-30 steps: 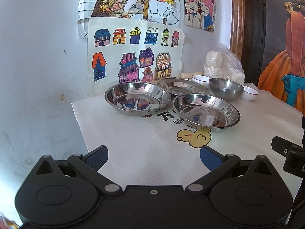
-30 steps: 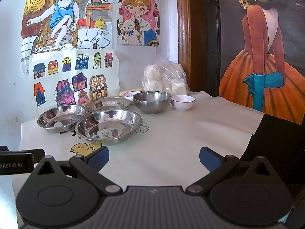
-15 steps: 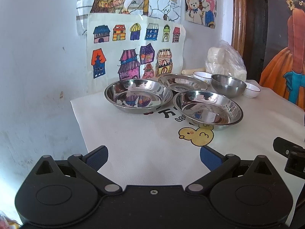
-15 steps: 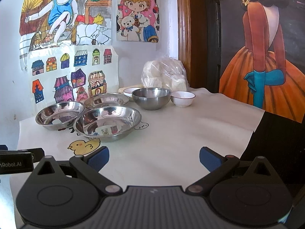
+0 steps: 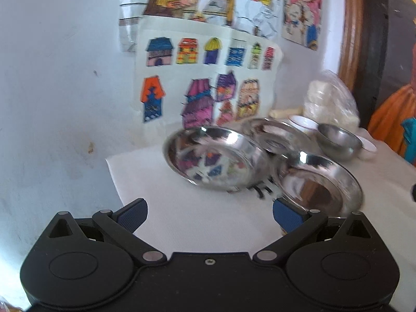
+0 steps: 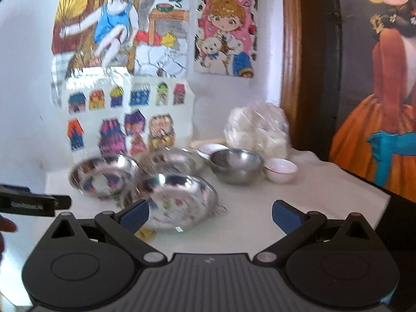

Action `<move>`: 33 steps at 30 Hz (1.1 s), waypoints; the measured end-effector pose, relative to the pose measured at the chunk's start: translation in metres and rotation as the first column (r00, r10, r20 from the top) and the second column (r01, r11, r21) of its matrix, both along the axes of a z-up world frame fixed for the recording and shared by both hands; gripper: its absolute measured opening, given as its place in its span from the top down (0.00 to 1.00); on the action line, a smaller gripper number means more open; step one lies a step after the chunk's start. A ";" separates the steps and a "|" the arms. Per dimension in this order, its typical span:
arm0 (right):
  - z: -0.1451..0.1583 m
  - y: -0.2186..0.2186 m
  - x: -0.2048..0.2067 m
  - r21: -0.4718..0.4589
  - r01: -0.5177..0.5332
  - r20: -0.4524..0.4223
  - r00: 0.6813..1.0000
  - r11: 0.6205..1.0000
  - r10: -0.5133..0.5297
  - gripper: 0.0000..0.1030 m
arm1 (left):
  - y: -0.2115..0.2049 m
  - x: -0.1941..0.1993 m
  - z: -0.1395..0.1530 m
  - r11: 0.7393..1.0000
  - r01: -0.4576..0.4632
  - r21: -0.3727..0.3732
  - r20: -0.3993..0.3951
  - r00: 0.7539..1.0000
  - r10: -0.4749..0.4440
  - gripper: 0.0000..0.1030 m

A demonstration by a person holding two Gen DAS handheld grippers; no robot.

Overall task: Organize plates and bowls
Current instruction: 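Reach both tools to a steel plate and close them on its rim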

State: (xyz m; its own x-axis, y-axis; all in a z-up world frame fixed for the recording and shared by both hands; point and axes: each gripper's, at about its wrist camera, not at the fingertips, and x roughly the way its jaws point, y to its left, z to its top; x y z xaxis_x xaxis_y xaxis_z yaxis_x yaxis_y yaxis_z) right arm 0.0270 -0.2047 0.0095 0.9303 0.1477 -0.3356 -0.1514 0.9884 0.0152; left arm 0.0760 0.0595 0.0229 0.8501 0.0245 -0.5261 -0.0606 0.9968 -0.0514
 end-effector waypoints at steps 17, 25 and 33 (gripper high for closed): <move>0.023 0.071 0.114 -0.003 -0.212 -0.035 0.977 0.977 0.211 0.00 | 0.064 0.068 0.011 1.000 -0.026 0.016 0.021 0.999 0.026 0.01; 0.012 0.096 0.161 0.003 -0.313 -0.079 0.947 0.950 0.312 0.00 | 0.075 0.088 -0.008 0.997 -0.050 -0.054 0.004 0.999 0.050 0.01; -0.007 0.115 0.197 0.004 -0.385 -0.159 0.911 0.923 0.381 0.16 | 0.075 0.100 -0.021 0.994 -0.069 -0.086 0.019 0.997 0.071 0.06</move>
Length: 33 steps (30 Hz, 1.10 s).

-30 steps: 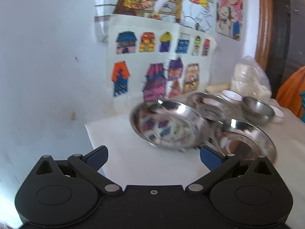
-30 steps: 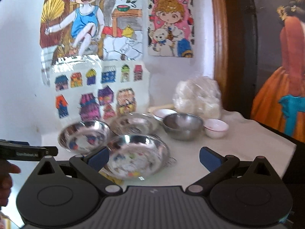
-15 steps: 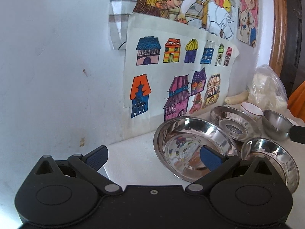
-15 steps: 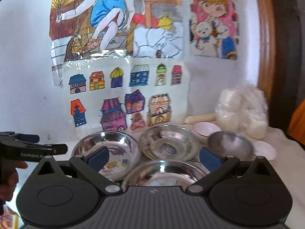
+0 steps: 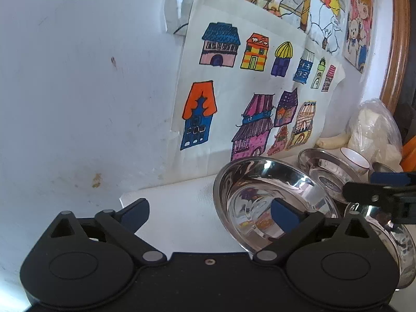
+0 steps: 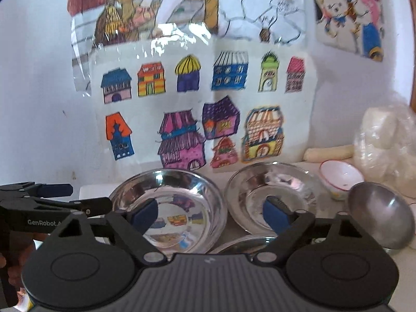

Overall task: Organize plates and bowls
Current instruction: 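Reach both tools to a steel plate and close them on its rim, then carry the held plate with both tools and lower it onto another plate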

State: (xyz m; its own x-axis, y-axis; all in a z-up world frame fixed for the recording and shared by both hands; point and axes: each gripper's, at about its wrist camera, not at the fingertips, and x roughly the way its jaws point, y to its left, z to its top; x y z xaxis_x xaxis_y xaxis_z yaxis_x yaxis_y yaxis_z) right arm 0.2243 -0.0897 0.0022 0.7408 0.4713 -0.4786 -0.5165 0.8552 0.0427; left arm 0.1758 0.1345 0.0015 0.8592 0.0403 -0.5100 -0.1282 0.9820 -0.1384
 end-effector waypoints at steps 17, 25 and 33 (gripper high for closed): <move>-0.033 0.008 0.049 0.000 0.054 -0.224 0.973 0.999 -0.053 0.54 | -0.001 0.014 -0.013 0.997 -0.015 -0.071 -0.029 1.000 0.013 0.53; -0.042 0.007 0.062 0.022 0.056 -0.302 0.952 0.998 -0.047 0.72 | 0.002 0.018 -0.020 0.996 -0.018 -0.083 -0.045 0.999 0.014 0.76; -0.042 0.006 0.053 0.064 0.077 -0.284 0.957 0.995 -0.056 0.80 | 0.004 0.015 -0.018 0.992 -0.010 -0.122 -0.031 1.000 0.006 0.88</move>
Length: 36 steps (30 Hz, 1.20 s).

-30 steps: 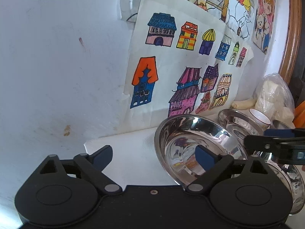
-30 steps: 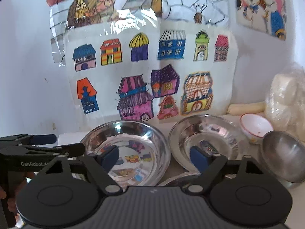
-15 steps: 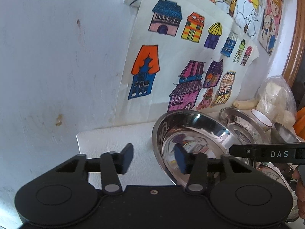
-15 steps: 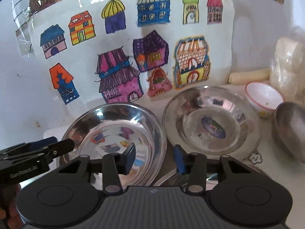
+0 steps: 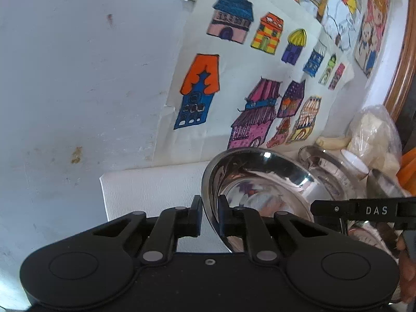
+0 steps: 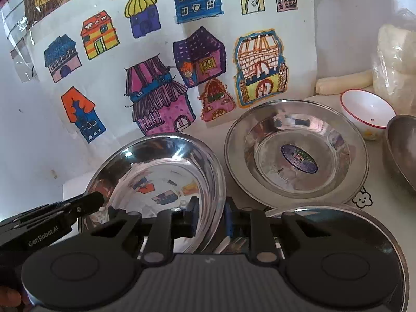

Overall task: Organize plates and bowls
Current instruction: 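Carry the held plate with both tools and lower it onto another plate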

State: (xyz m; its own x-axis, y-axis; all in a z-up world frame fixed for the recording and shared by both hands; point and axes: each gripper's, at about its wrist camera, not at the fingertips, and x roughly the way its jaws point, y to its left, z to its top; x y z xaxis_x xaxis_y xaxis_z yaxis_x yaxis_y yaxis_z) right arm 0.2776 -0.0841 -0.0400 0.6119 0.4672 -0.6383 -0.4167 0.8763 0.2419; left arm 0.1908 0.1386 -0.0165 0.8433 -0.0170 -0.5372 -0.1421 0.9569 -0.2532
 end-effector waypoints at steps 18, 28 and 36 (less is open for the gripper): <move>0.041 -0.079 -0.060 0.208 0.136 0.101 0.982 0.969 -0.159 0.81 | -0.056 -0.011 0.043 0.994 0.111 -0.010 0.099 0.989 -0.110 0.87; 0.018 -0.124 -0.094 0.194 0.238 0.105 0.959 0.952 -0.261 0.80 | -0.102 -0.015 0.026 0.983 0.179 -0.034 0.048 0.983 -0.178 0.87; -0.002 -0.129 -0.113 0.133 0.285 0.150 0.941 0.949 -0.303 0.80 | -0.124 -0.017 0.016 0.981 0.191 0.040 0.015 0.981 -0.192 0.87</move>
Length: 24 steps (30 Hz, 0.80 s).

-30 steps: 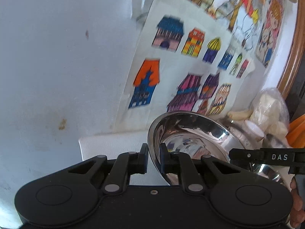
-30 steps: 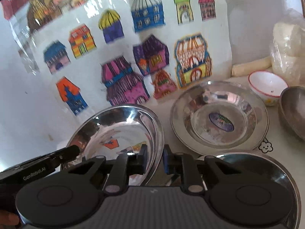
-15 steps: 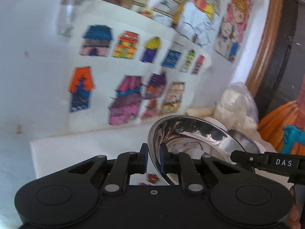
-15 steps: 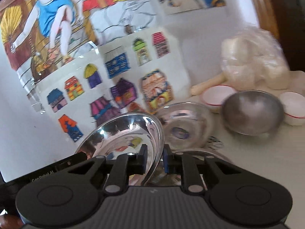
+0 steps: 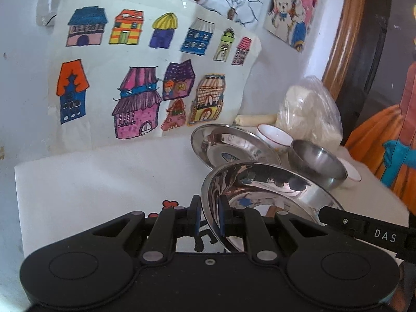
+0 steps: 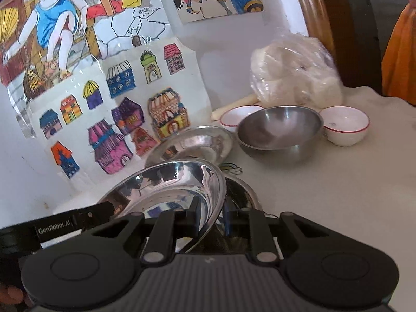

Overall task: Organize plates and bowls
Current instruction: 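Carry the held plate with both tools and lower it onto another plate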

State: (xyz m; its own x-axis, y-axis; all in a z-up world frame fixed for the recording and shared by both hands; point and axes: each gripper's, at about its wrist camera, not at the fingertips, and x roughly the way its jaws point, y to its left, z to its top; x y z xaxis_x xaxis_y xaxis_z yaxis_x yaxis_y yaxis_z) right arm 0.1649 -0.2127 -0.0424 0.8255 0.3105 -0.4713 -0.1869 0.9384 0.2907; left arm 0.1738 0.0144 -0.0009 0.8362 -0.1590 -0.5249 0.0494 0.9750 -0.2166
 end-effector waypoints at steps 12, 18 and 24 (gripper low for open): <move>-0.006 -0.003 -0.004 -0.030 0.026 0.031 0.999 0.999 -0.025 0.77 | -0.014 0.007 -0.005 0.998 0.011 0.062 -0.011 1.000 -0.010 0.86; -0.007 -0.002 -0.002 -0.058 0.040 0.025 0.999 0.998 -0.039 0.73 | -0.019 0.010 -0.009 0.997 0.020 0.079 -0.025 1.000 -0.018 0.86; -0.007 0.004 -0.003 -0.102 0.042 0.048 0.998 0.994 -0.037 0.69 | -0.020 0.011 -0.010 0.996 0.020 0.091 -0.026 1.000 -0.017 0.85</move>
